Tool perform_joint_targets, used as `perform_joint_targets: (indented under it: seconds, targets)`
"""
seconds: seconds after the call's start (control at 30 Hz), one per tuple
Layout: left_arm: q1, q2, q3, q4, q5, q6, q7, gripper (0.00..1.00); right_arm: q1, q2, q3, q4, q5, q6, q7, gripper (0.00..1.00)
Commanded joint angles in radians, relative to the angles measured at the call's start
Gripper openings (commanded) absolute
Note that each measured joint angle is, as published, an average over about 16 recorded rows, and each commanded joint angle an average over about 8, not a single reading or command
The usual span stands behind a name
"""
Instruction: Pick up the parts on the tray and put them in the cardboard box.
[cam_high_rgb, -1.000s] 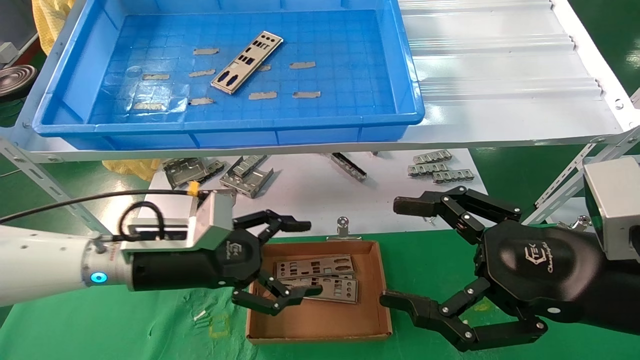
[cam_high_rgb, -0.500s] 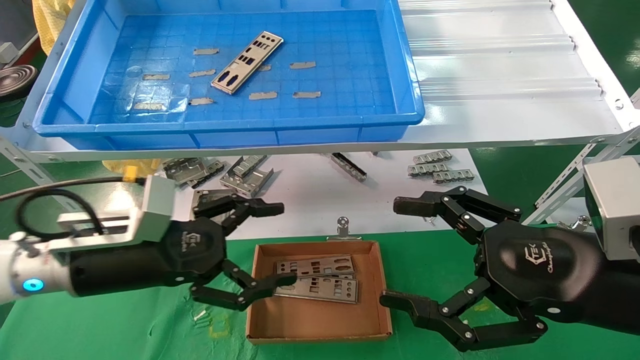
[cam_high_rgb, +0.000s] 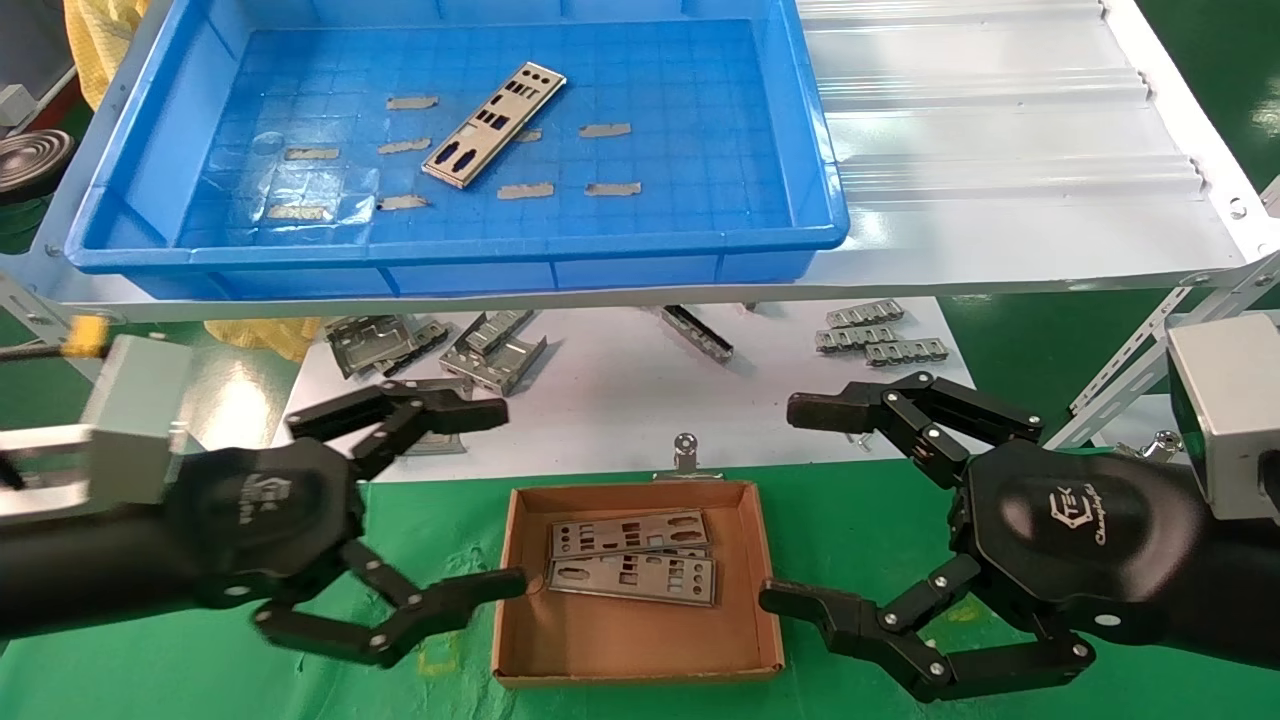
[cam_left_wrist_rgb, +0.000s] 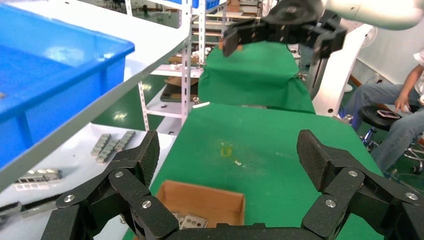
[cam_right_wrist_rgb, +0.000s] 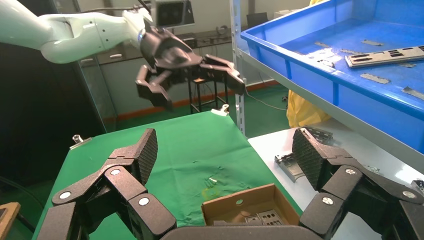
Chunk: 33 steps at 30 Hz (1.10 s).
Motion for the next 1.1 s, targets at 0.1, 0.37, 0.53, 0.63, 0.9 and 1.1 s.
perform_joint_targets:
  seconds: [0.1,0.37,0.53,0.63,0.9,1.1]
  targets:
    - [0.033,-0.043,-0.034,-0.078,-0.024,-0.004,-0.046,1.00,0.000,0.000,0.000,0.000,0.000,0.000,0.000,1.00]
    - [0.091,-0.119,-0.097,-0.217,-0.066,-0.010,-0.125,1.00,0.000,0.000,0.000,0.000,0.000,0.000,0.000,1.00]
    - [0.109,-0.140,-0.116,-0.255,-0.080,-0.011,-0.142,1.00,0.000,0.000,0.000,0.000,0.000,0.000,0.000,1.00]
    - [0.108,-0.139,-0.114,-0.252,-0.080,-0.011,-0.140,1.00,0.000,0.000,0.000,0.000,0.000,0.000,0.000,1.00]
    - [0.100,-0.130,-0.105,-0.234,-0.073,-0.012,-0.133,1.00,0.000,0.000,0.000,0.000,0.000,0.000,0.000,1.00]
    - [0.096,-0.125,-0.101,-0.227,-0.071,-0.011,-0.131,1.00,0.000,0.000,0.000,0.000,0.000,0.000,0.000,1.00]
